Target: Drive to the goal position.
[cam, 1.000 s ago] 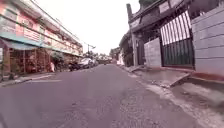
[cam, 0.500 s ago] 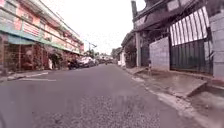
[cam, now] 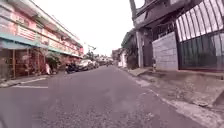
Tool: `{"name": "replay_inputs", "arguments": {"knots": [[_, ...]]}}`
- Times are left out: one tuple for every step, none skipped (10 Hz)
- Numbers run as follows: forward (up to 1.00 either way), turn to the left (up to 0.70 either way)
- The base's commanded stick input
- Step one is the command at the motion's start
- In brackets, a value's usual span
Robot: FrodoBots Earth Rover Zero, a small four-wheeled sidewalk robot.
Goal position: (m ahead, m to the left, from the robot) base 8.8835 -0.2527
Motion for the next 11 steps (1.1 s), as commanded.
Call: {"name": "replay_inputs", "arguments": {"knots": [[1.0,0.02],[1.0,0.02],[1.0,0.02],[1.0,0.02],[1.0,0.01],[1.0,0.0],[1.0,0.0],[1.0,0.0],[1.0,0.0],[1.0,0.0],[1.0,0.0]]}}
